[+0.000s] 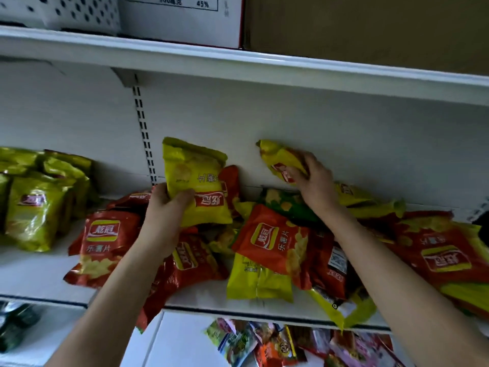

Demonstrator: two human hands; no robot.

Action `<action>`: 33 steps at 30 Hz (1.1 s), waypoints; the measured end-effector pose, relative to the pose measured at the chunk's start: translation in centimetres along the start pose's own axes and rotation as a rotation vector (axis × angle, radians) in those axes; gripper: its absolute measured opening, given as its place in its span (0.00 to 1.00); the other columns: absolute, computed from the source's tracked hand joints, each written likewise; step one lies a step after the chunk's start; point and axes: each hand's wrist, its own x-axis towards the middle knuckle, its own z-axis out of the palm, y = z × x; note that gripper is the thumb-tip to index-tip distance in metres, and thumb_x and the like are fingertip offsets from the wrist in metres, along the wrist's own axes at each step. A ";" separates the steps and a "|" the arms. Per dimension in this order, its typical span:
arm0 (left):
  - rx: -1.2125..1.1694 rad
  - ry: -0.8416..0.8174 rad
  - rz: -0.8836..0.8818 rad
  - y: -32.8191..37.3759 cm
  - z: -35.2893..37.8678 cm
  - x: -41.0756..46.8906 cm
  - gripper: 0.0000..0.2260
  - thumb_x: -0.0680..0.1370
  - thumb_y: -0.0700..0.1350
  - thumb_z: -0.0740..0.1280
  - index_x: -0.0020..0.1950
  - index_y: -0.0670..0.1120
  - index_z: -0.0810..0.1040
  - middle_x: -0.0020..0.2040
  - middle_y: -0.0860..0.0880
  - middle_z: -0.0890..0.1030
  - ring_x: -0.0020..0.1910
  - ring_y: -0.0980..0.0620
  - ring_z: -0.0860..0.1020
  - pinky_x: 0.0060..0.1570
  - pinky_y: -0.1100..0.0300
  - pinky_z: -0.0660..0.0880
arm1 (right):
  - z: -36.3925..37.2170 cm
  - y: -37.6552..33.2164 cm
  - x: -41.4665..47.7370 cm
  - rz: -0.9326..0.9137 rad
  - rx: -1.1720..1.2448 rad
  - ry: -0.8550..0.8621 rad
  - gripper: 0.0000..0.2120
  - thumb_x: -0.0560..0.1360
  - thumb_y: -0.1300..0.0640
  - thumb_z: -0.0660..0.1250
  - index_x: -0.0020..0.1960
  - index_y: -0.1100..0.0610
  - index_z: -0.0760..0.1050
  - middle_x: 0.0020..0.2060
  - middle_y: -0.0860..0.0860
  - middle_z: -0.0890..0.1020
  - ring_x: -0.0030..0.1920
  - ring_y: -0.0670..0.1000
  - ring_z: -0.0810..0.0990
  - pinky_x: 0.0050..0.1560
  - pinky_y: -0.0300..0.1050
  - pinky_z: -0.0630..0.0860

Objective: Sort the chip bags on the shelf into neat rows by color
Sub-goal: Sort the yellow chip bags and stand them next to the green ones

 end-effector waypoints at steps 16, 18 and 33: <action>-0.196 -0.155 -0.164 -1.7 7.0 -0.9 0.16 0.74 0.33 0.67 0.58 0.46 0.70 0.48 0.48 0.81 0.40 0.49 0.82 0.30 0.59 0.80 | -4.1 -2.8 -6.0 0.036 0.377 -0.264 0.14 0.80 0.57 0.57 0.63 0.58 0.72 0.58 0.48 0.76 0.55 0.37 0.73 0.52 0.26 0.69; -0.202 -0.131 -0.180 -1.9 7.1 -0.8 0.19 0.74 0.33 0.67 0.62 0.46 0.68 0.52 0.47 0.79 0.44 0.48 0.80 0.31 0.59 0.80 | -4.4 -0.6 -4.2 0.054 0.171 -0.160 0.15 0.80 0.57 0.57 0.64 0.60 0.71 0.61 0.54 0.76 0.59 0.48 0.74 0.54 0.30 0.68; -0.206 -0.075 -0.185 -1.9 7.1 0.0 0.21 0.74 0.35 0.68 0.66 0.44 0.67 0.57 0.44 0.78 0.48 0.45 0.80 0.37 0.54 0.81 | -6.2 3.1 -2.0 0.016 0.124 0.220 0.11 0.77 0.59 0.64 0.54 0.65 0.78 0.50 0.55 0.81 0.50 0.47 0.78 0.48 0.28 0.70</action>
